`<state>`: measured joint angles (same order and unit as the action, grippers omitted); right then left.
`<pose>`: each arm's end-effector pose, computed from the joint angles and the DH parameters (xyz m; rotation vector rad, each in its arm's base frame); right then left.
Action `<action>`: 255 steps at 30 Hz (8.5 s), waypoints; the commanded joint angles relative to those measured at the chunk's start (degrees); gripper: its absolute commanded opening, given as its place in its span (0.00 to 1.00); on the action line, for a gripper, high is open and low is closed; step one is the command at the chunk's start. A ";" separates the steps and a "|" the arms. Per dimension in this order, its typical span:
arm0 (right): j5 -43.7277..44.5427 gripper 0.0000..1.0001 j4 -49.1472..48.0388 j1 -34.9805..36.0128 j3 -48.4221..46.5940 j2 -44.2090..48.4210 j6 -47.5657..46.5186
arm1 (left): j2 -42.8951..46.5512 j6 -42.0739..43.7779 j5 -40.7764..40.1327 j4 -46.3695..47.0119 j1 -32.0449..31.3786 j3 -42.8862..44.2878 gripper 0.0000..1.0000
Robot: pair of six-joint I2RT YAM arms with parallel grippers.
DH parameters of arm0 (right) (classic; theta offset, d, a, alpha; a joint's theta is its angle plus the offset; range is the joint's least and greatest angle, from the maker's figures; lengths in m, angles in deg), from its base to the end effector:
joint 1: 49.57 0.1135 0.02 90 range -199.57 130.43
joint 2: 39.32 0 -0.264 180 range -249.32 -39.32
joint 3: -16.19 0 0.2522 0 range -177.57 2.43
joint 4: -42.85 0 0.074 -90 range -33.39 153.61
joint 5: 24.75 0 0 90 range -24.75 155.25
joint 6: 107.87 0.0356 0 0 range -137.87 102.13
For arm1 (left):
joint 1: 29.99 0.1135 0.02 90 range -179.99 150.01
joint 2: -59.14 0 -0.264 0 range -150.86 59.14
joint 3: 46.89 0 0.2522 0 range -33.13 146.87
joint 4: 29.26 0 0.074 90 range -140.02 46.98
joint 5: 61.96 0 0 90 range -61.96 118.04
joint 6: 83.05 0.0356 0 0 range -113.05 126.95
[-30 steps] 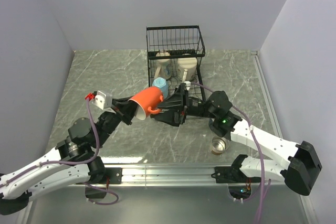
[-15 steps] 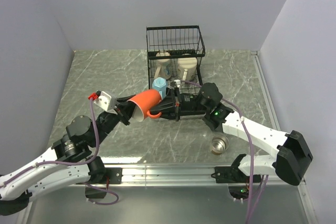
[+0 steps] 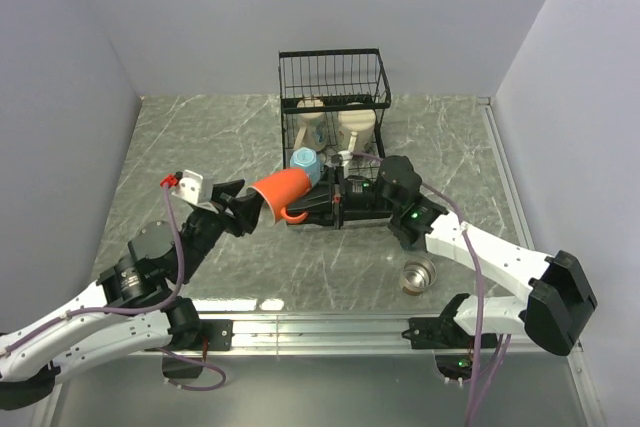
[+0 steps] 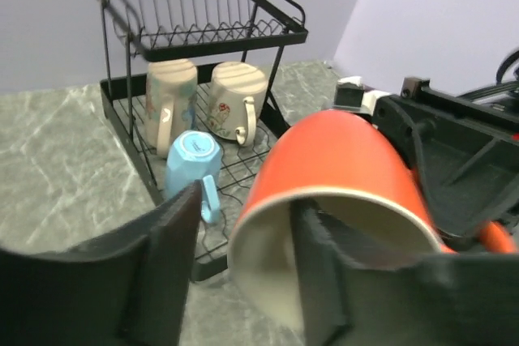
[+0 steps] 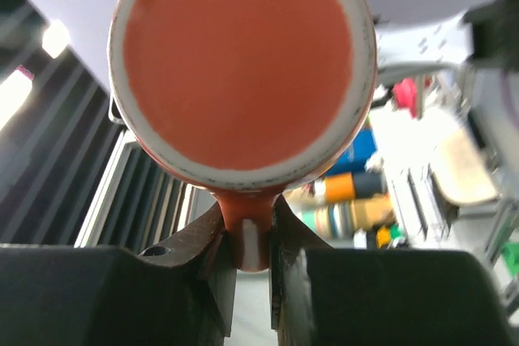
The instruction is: Load the cups into the dish rack
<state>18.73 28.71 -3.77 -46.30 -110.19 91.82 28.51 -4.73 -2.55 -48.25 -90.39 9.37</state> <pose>0.1774 0.2195 0.3361 -0.2271 -1.9874 -2.1173 0.0771 -0.0990 0.3692 0.1906 1.4909 -0.6317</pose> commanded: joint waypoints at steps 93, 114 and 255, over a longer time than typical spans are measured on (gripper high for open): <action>81.67 1.00 60.29 1.57 -20.97 0.18 -72.87 | -16.28 -18.03 5.70 -20.25 -0.24 10.22 0.99; 91.08 1.00 109.36 1.40 -34.84 35.98 -49.22 | -81.24 -24.26 22.15 -25.27 -4.90 58.31 0.94; 43.44 0.00 91.10 -18.29 -53.93 -12.00 -75.94 | -20.43 -28.58 38.06 -13.65 30.43 5.75 0.99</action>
<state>59.36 116.35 -20.44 -98.91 -117.75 16.94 6.92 -37.58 39.40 -57.67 -60.12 12.10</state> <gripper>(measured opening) 0.249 0.983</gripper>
